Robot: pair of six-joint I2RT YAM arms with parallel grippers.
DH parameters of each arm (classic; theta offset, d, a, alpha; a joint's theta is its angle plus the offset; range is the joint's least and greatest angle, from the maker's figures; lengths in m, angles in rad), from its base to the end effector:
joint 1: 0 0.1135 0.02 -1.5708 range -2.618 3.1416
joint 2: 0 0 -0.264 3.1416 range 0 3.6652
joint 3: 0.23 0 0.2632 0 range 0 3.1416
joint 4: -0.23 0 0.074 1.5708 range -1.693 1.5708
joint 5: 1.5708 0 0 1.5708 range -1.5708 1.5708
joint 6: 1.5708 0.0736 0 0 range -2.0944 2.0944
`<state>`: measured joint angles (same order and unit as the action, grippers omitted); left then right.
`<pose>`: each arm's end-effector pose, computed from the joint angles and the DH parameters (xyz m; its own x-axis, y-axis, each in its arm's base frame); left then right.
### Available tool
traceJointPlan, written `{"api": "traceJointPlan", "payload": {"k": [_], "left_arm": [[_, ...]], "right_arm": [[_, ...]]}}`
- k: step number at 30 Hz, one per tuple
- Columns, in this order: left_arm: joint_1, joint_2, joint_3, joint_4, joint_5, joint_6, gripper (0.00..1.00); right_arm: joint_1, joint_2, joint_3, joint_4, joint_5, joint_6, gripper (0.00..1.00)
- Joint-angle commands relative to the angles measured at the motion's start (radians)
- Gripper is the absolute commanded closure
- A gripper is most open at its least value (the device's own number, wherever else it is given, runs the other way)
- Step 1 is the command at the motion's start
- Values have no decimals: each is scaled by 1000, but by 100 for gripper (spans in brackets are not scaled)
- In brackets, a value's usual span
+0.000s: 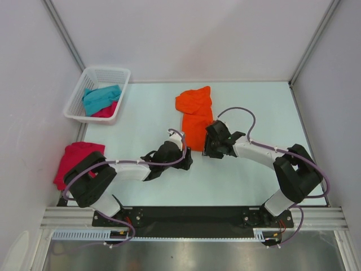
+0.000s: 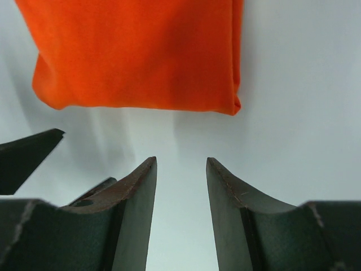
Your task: Fold and stack the t-shirts
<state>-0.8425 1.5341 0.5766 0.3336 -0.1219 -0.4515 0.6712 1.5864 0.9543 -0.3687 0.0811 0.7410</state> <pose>0.2238 -0.2375 0.1164 -0.6444 0.0719 -0.7613 0.4378 0.8510 -0.2902 0.2745 0.2104 0.1504 -0.8817 0.1589 -0.4442 0.0130 0.9494 0.3139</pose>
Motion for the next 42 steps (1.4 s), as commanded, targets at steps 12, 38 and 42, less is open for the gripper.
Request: {"api": "traceJointPlan", "payload": {"k": [12,38,42], "left_arm": [[71,57,38,33,-50,-120,17],[453,339,37,311,631,-675,17],[453,313,20,282,623,-659,18]], "right_arm": [[-15,-69,-3,34,86,43,53],[-70,-31,-89,114,128,77,53],[-81,0,-104,168,111,87,53]]}}
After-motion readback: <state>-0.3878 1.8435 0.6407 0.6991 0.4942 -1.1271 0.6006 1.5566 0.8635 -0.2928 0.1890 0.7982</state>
